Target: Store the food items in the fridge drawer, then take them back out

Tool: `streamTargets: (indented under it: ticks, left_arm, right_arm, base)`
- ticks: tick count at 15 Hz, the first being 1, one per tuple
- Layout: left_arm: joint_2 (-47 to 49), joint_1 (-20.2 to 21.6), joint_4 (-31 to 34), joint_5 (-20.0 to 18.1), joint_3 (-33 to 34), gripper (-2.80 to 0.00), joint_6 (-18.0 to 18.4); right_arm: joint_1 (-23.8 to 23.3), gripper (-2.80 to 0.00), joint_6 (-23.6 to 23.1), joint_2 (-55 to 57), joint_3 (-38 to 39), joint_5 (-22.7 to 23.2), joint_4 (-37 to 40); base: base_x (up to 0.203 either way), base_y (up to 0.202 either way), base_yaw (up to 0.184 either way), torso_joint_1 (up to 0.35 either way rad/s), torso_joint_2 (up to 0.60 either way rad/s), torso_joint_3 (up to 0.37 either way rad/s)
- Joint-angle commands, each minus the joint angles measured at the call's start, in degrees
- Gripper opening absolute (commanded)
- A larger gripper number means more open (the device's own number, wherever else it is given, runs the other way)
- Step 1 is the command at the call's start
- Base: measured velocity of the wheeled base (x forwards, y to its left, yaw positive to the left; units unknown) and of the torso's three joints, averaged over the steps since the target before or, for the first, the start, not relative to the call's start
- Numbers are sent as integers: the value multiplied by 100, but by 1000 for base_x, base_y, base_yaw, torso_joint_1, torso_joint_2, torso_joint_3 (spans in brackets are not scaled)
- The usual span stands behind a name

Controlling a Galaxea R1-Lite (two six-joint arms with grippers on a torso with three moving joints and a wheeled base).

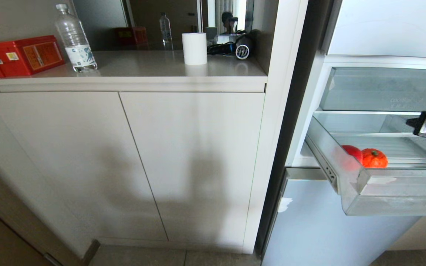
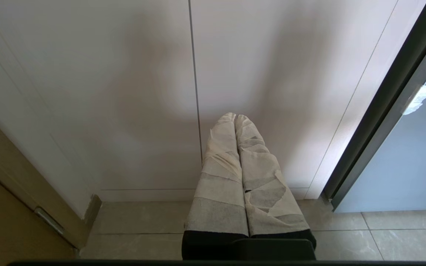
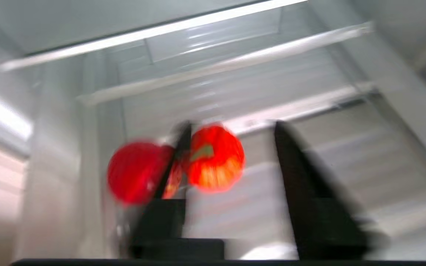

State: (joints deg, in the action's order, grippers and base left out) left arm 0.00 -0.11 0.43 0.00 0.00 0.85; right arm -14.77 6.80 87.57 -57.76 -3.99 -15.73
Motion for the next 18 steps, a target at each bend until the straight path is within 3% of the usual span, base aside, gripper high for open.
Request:
streamTargets:
  ticks: [1,5,7,12,18]
  left_arm:
    - [9,2,-2,0,0,-280,-4]
    - [9,2,1,0,0,-280,-5]
    - [9,2,1,0,0,-280,0]
    - [9,2,1,0,0,-280,2]
    - [9,2,1,0,0,-280,2]
  right_arm:
    - [-20,-280,-17,-1430,865,-11,-57]
    - [-27,-280,-201,-3192,3088,-120,-188]
    - [-10,-280,-263,-3252,3576,-148,-214]
    - [-6,-280,-457,-2336,3651,95,-199]
    - [-8,-280,-652,-612,2690,451,-225]
  base:
    - [0,0,0,0,0,0]
    - [0,0,0,0,0,0]
    - [0,0,0,0,0,0]
    - [0,0,0,0,0,0]
    - [0,0,0,0,0,0]
